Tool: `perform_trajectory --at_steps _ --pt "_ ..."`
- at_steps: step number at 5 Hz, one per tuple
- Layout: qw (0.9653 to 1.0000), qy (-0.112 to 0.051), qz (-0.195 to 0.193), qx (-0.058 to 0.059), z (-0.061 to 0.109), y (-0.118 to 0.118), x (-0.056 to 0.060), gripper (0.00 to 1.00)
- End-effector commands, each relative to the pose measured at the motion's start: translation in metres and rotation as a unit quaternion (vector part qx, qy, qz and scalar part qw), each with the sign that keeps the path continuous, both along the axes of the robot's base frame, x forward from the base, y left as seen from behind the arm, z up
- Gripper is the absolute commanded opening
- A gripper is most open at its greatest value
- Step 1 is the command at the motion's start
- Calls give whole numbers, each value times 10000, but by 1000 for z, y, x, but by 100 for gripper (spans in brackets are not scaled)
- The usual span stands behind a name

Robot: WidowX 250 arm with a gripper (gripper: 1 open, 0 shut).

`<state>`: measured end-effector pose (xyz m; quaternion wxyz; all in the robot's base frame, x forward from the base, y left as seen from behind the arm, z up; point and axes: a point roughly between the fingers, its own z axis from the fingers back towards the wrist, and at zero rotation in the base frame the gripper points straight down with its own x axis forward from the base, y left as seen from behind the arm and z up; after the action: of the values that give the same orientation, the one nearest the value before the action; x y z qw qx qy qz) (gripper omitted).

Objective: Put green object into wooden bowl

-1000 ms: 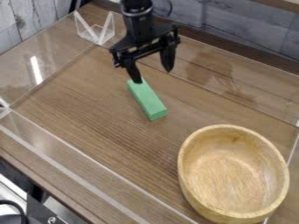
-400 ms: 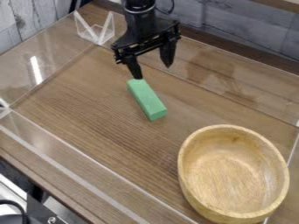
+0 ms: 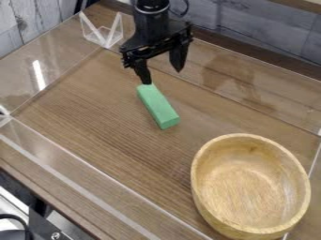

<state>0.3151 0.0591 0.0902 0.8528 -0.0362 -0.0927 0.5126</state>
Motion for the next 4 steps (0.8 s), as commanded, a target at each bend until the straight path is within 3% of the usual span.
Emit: perform_trajectory --at_steps 1,3,4 --pt "9994 -266 133 168 22 0 -2 100" --pt "9986 -261 -376 265 17 -3 -14 100" --pt "9988 -238 -280 317 12 9 0 100"
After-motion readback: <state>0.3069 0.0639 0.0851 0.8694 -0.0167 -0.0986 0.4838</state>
